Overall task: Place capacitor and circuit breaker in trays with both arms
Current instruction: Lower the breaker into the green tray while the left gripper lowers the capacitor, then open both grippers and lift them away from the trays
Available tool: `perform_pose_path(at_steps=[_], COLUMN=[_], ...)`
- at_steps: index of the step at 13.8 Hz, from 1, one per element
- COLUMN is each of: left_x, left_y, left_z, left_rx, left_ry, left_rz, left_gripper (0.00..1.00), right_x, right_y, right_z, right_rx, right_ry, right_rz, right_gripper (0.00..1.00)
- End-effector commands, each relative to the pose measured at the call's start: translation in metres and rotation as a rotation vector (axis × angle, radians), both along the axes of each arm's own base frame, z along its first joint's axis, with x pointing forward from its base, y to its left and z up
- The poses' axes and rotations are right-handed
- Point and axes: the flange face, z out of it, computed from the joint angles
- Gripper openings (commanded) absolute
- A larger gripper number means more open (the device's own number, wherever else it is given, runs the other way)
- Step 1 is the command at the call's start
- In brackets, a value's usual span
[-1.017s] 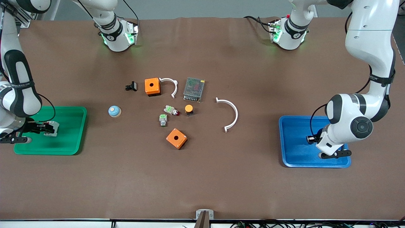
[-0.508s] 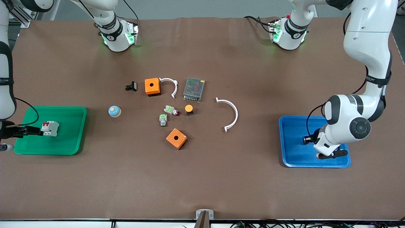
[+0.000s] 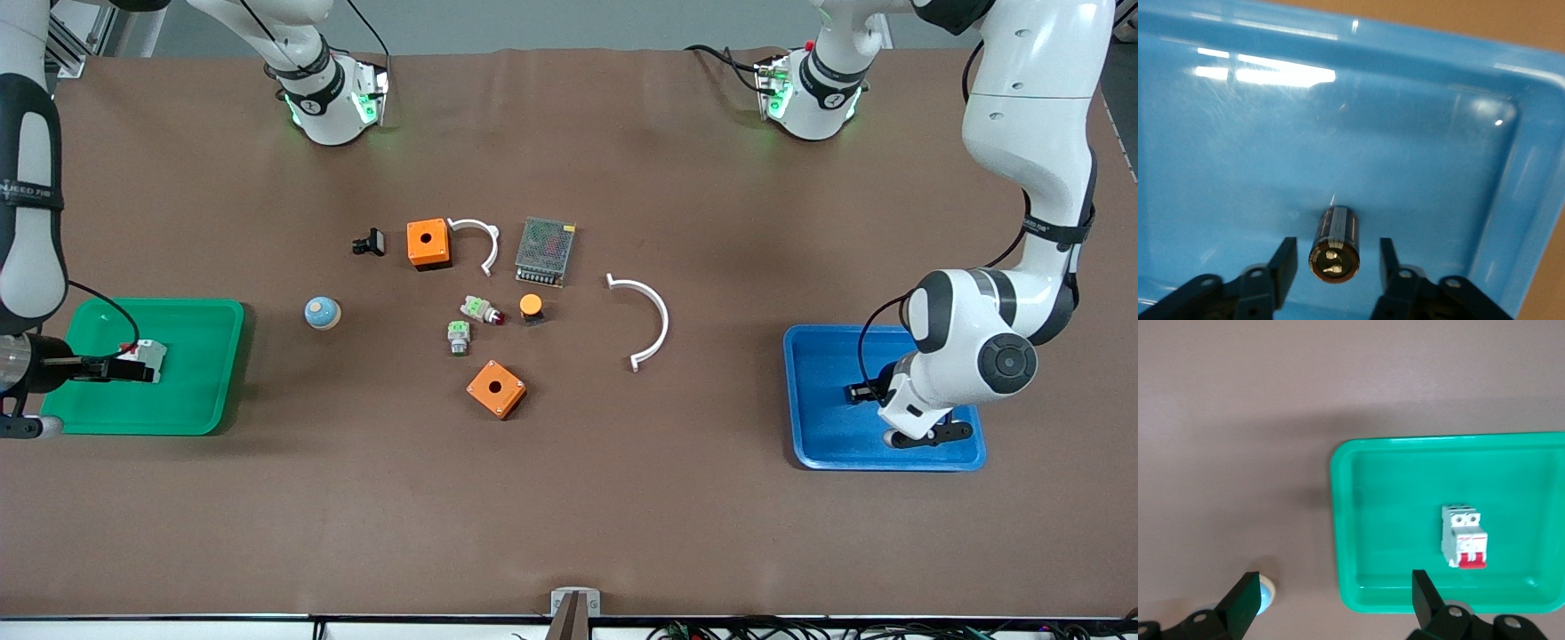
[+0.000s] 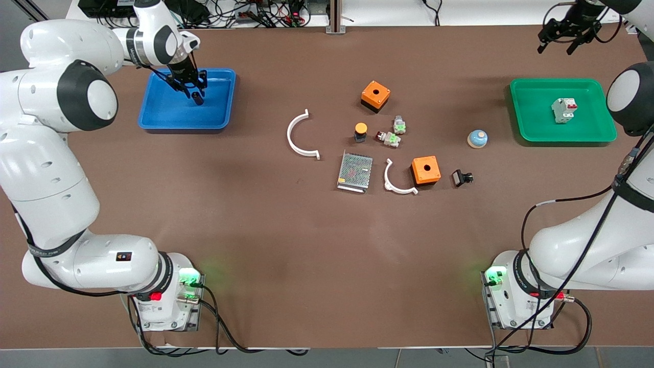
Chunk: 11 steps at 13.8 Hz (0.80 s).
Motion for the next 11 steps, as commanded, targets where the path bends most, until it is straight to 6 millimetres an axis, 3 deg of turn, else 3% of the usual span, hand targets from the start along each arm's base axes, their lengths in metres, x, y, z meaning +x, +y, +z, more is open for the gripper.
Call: perform_pose_path(at_steps=[1,4,6,9,11], left_x=[-0.011,-0.030,-0.044,-0.071,-0.085], left_y=[-0.001,0.003,0.003,-0.001,-0.009], left_z=[0.056,0.114,0.166,0.249,0.291], left_rx=[-0.008,-0.001,0.002,0.007,0.006], left_ry=[0.041,0.107,0.104,0.066,0.034], left_rz=[-0.005,-0.005,-0.007,-0.014,-0.029], left_gripper=[1.00,1.00,1.00,1.00,1.00], right_x=[-0.007,-0.012,-0.016,-0.026,-0.027], right_y=[0.027,0.048,0.066,0.074,0.079], right_z=[0.025,0.047,0.067,0.093,0.105], right_rx=[-0.010,-0.004,-0.002,0.004,0.005], right_ry=[0.005,0.004,-0.001,0.001,-0.008], right_rz=[-0.061,-0.062,-0.033,-0.011,-0.006], right_gripper=[1.00,1.00,1.00,1.00,1.00])
